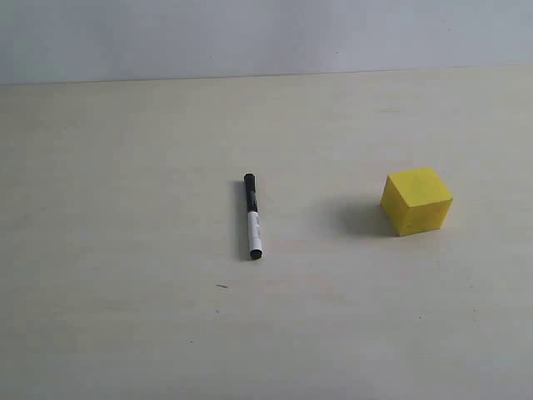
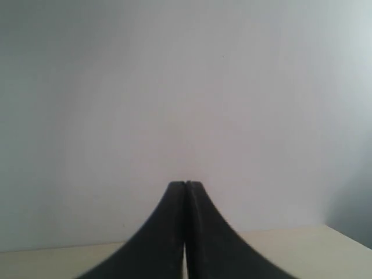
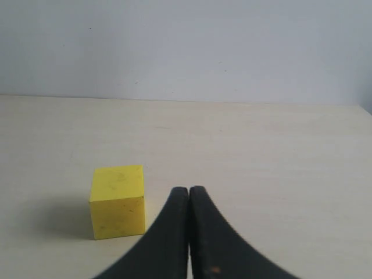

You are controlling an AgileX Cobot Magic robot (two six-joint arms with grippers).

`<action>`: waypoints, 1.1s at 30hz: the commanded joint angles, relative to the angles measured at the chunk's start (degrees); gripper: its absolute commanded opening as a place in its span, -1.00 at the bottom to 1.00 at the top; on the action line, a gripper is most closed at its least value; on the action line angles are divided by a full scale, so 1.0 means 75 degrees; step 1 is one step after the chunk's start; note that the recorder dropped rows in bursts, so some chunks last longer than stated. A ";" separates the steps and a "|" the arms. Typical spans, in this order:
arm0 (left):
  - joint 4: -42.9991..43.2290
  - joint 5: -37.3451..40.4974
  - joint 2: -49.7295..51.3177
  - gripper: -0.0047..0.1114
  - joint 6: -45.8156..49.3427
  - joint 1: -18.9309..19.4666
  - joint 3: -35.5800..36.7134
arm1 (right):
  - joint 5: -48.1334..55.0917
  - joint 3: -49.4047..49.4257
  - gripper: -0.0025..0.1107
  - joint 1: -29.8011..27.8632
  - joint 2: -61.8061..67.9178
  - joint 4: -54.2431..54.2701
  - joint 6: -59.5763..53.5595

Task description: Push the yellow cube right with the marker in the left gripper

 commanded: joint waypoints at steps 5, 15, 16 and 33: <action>0.0050 0.0051 -0.0037 -0.92 -0.0012 0.0056 0.0063 | -0.0059 0.0035 -0.96 -0.0038 -0.0051 -0.0013 -0.0010; 0.1312 0.0587 -0.0037 -0.92 0.0241 0.1008 0.0948 | -0.0059 0.0035 -0.96 -0.0038 -0.0051 -0.0013 -0.0010; 0.1408 0.0587 -0.0037 -0.92 0.0241 0.1067 0.1115 | -0.0059 0.0035 -0.96 -0.0038 -0.0051 -0.0013 -0.0010; 0.1330 0.1697 -0.0037 -0.92 0.0241 0.1565 0.2223 | -0.0059 0.0035 -0.96 -0.0038 -0.0051 -0.0013 -0.0010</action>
